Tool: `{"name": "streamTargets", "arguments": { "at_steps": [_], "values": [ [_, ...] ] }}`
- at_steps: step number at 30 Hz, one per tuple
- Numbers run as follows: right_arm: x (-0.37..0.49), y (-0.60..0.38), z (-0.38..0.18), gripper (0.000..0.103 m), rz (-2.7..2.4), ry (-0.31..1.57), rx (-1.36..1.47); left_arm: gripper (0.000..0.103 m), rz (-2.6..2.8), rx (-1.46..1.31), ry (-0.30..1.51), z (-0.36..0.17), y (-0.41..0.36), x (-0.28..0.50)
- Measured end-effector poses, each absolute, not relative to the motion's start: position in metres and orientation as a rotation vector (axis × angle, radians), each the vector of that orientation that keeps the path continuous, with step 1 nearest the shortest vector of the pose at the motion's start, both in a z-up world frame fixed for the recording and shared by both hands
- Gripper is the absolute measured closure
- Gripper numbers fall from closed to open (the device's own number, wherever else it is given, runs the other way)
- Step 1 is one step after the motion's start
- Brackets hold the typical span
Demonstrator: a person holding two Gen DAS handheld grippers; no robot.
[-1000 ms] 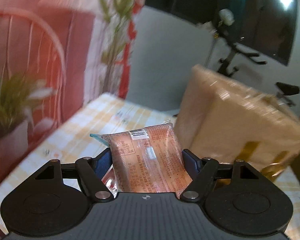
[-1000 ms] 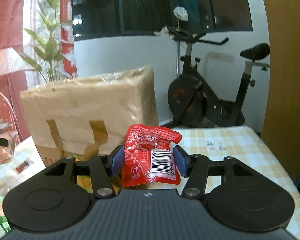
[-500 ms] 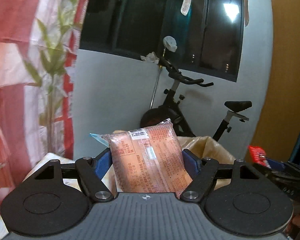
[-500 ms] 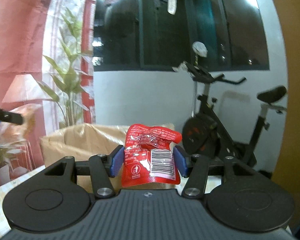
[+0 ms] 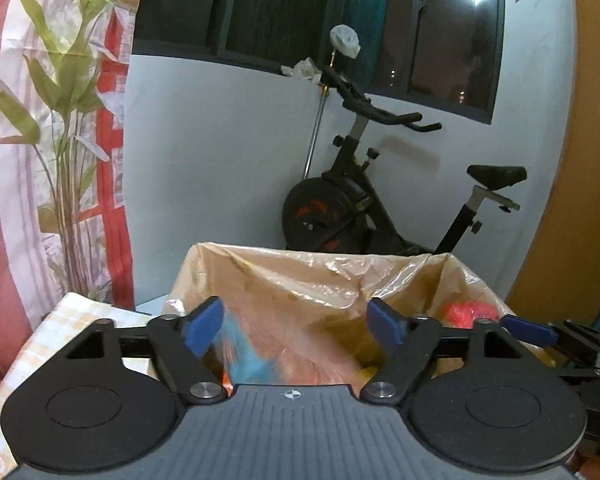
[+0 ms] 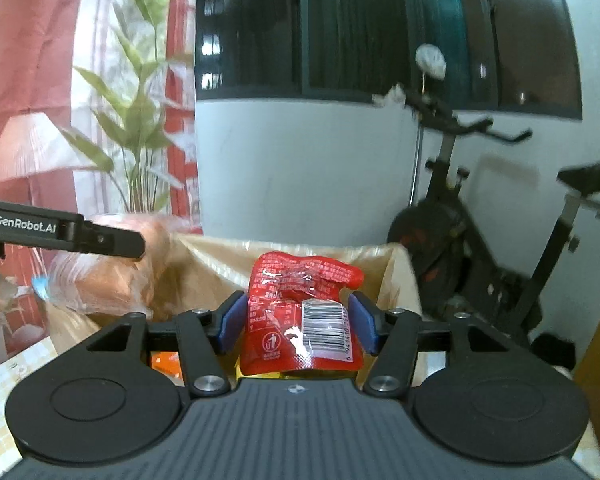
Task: Organize snacks
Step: 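Open both tools to drop the bread pack and red packet into the box, then withdraw both tools from the box toward the snacks on the table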
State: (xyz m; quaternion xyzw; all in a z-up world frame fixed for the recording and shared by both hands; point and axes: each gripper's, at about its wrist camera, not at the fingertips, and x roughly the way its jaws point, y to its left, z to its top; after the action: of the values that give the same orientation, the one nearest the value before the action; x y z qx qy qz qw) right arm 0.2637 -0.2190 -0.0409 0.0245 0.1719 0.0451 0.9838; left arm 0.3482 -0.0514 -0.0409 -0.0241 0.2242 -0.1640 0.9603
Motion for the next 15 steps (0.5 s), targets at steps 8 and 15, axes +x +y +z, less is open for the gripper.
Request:
{"name": "streamTargets", "arguments": {
  "at_steps": [8, 15],
  "values": [
    [0.242, -0.222, -0.040, 0.033, 0.083, 0.348, 0.044, 0.015, -0.306, -0.038, 0.459, -0.035, -0.026, 0.317],
    [0.211, -0.227, -0.035, 0.031, 0.075, 0.343, 0.061, 0.016, -0.252, -0.012, 0.485, -0.041, -0.003, 0.284]
  ]
}}
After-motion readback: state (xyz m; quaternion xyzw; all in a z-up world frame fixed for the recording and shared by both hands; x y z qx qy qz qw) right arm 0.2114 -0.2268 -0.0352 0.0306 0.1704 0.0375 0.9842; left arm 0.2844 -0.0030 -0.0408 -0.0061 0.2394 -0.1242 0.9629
